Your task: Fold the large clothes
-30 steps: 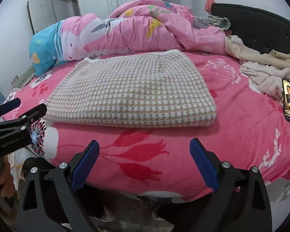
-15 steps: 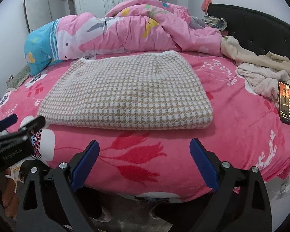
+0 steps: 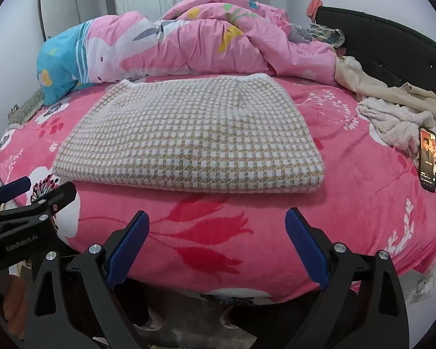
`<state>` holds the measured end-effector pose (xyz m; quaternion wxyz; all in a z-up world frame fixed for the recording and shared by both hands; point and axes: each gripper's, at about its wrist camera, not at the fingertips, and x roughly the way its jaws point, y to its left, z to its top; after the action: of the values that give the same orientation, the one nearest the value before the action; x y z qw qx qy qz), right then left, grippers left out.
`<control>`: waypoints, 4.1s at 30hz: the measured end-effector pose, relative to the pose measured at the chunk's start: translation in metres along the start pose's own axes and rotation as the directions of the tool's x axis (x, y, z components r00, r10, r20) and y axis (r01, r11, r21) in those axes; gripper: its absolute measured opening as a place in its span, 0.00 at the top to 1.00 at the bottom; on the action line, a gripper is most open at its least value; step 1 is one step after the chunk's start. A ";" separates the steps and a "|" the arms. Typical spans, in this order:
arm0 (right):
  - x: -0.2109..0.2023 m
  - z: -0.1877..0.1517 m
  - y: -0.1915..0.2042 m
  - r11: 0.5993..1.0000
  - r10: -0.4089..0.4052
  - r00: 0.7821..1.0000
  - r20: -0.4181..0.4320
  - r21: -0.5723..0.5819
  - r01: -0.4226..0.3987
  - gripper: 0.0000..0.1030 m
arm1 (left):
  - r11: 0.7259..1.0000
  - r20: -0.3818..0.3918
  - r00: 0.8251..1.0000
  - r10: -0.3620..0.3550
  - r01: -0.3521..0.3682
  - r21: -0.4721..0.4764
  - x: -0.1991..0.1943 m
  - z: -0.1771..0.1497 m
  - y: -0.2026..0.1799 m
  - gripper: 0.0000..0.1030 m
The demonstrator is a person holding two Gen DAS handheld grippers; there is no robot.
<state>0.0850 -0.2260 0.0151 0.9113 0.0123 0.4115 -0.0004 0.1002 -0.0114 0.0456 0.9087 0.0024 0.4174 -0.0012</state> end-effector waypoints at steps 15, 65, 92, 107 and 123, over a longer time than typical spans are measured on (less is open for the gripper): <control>0.001 0.000 0.001 1.000 -0.006 1.000 -0.006 -0.003 0.006 0.11 | 1.000 -0.012 1.000 -0.004 0.004 -0.014 0.002 -0.001 0.002 0.07; 0.002 0.002 0.008 1.000 -0.003 1.000 -0.011 -0.026 0.003 0.11 | 0.999 -0.032 0.999 -0.014 0.013 -0.033 0.007 0.000 0.012 0.07; 0.005 0.000 0.005 1.000 -0.001 1.000 -0.019 -0.028 0.000 0.11 | 0.999 -0.036 0.999 -0.010 0.008 -0.034 0.008 -0.001 0.011 0.07; 0.005 0.000 0.005 1.000 -0.001 1.000 -0.019 -0.027 0.000 0.11 | 0.999 -0.035 0.999 -0.010 0.009 -0.033 0.008 -0.001 0.010 0.07; 0.006 0.000 0.005 1.000 0.001 1.000 -0.021 -0.027 -0.002 0.11 | 0.999 -0.034 0.999 -0.010 0.009 -0.032 0.008 -0.001 0.012 0.07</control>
<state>0.0885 -0.2210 0.0107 0.9071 0.0005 0.4210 0.0059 0.1048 0.0004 0.0393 0.9013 -0.0142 0.4329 0.0010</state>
